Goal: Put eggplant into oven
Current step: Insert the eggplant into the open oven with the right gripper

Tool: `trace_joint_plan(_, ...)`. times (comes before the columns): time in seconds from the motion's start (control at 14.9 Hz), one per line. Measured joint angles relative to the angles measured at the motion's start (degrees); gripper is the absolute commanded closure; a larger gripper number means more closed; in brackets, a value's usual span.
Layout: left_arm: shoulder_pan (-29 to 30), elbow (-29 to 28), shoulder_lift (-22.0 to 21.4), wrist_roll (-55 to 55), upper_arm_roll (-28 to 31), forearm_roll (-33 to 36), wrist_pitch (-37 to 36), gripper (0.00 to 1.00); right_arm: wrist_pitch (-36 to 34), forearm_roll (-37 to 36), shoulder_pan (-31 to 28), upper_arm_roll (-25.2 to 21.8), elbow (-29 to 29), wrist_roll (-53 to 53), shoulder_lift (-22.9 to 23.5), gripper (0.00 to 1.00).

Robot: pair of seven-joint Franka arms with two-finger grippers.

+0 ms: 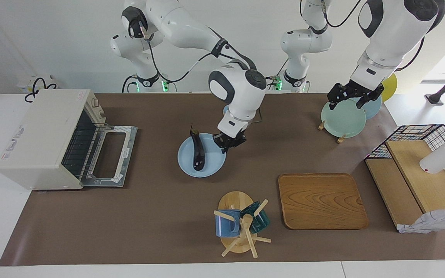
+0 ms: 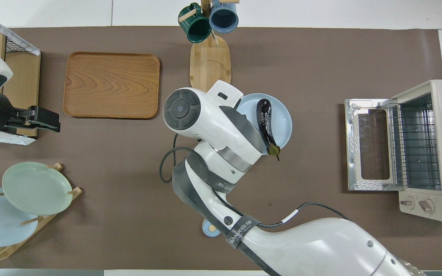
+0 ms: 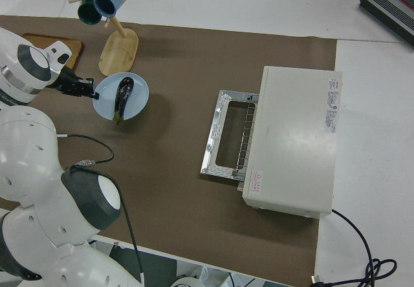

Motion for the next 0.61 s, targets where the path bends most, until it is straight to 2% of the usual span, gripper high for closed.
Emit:
trace_joint_plan(0.13,0.0,0.3,0.0,0.0,0.0,0.0,0.0,0.0,-1.2,0.0,-4.1,0.0,-5.1,-2.9,-4.5,1.0)
trace_joint_plan(0.4,0.8,0.4,0.0,0.7,0.0,0.0,0.0,0.0,-1.2,0.0,-14.9,-0.1,-21.0,-10.7,-15.4,1.0)
trace_joint_plan(0.61,0.9,0.4,0.0,0.9,0.0,0.0,0.0,0.0,-0.9,-0.1,-22.7,-0.2,-27.5,-17.2,-19.3,1.0)
